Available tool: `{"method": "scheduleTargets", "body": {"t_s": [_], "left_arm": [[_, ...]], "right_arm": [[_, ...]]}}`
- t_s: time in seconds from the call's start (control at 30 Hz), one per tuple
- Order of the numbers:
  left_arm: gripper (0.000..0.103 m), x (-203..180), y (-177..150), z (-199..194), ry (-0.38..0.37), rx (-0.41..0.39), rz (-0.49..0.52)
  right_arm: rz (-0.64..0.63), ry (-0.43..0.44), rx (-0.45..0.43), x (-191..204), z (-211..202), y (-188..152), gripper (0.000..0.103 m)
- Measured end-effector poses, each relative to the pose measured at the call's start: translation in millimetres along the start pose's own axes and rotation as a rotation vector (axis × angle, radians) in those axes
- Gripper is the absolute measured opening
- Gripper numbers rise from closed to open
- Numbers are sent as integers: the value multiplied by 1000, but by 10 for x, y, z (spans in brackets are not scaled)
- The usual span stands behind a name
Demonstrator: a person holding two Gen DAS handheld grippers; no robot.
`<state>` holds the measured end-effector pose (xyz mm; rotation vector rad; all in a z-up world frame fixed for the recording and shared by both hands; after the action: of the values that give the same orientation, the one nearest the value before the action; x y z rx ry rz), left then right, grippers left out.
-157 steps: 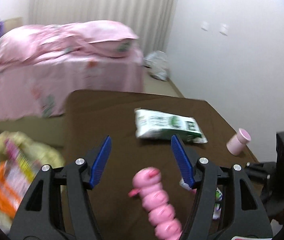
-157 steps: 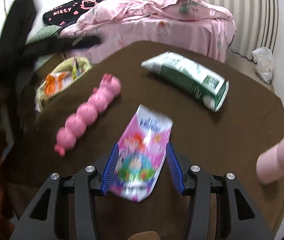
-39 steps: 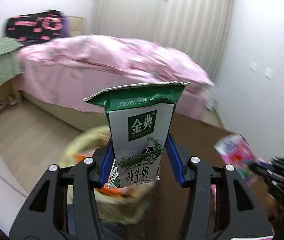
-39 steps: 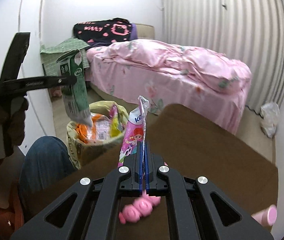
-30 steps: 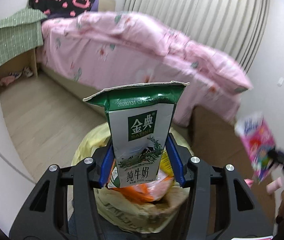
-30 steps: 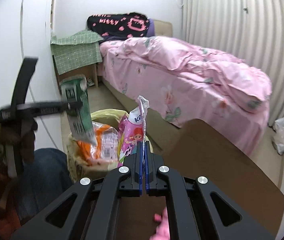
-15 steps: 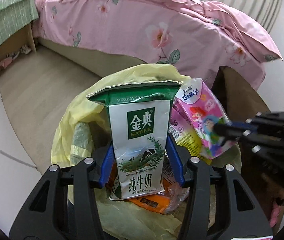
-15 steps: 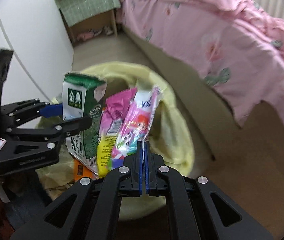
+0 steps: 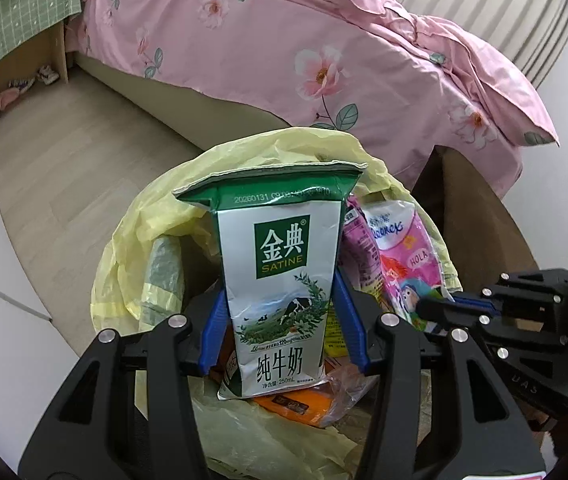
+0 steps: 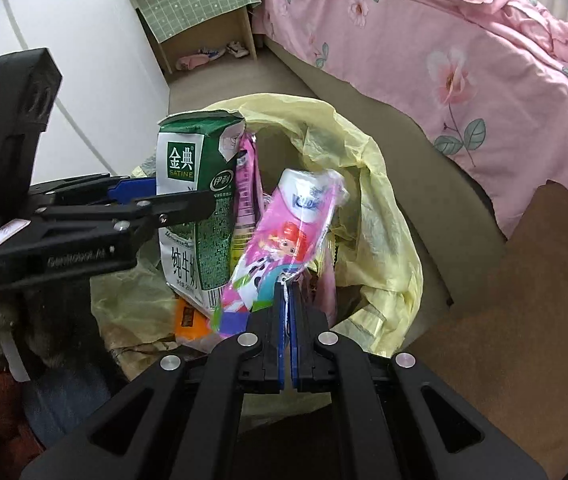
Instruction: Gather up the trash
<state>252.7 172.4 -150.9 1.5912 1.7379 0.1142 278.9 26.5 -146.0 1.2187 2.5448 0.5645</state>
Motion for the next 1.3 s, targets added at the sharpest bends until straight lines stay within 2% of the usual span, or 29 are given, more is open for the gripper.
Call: {"method": "scheduleTargets", "body": {"t_s": [0.13,0.2,0.23,0.3,0.4,0.5,0.6,0.7,0.8,0.9,1.0,1.2,1.3], "left_arm": [[48,-17,-7,-14,-22,-5,-3],[51,-40,-3,-40,-36,-13,-3],[53,-52,-4,-73,-38,-20,-2],[61,-83,-10,-163,-42,-34,-15],[71,-183,-24,-300,-56,-45,-20],[83,-381,-71,-500,-14,-80,23],[89,-624,-182,-761,32,-131,68],[89,-906,-371,-1051,61,-182,101],[89,-1236,-642,-1324,95,-218,155],[89,-1464,-905,-1485,133,-217,200],[89,-1646,-1151,-1644,209,-230,236],[89,-1791,-1437,-1938,283,-272,258],[89,-1843,-1483,-2020,277,-288,276]], "right_arm": [[30,4,-26,-41,-70,-13,5],[45,2,-44,-59,-126,-18,7],[52,-1,-56,-69,-164,-22,12],[70,2,-88,-90,-262,-42,40],[100,7,-136,-120,-466,-112,41],[128,-29,-195,-157,-742,-239,41],[160,-55,-269,-169,-1122,-467,41],[208,-103,-327,-180,-1507,-791,41],[269,-152,-349,-192,-1804,-1154,41],[344,-163,-368,-173,-2016,-1508,41],[408,-183,-386,-108,-2157,-1798,42],[452,-221,-424,105,-2399,-2156,42],[451,-236,-445,191,-2481,-2225,42]]}}
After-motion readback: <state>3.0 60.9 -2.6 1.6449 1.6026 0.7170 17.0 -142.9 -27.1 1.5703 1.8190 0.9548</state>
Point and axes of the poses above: each gripper's, at about its wrist camera, not at the fingertips, and z roughly the way its jaws point, x to its left, y to its top, the point moved 3 cm from there along z, roughly the way its jaws point, and after that the axes turned 11 degrees about -y, right-handed, at the moved point
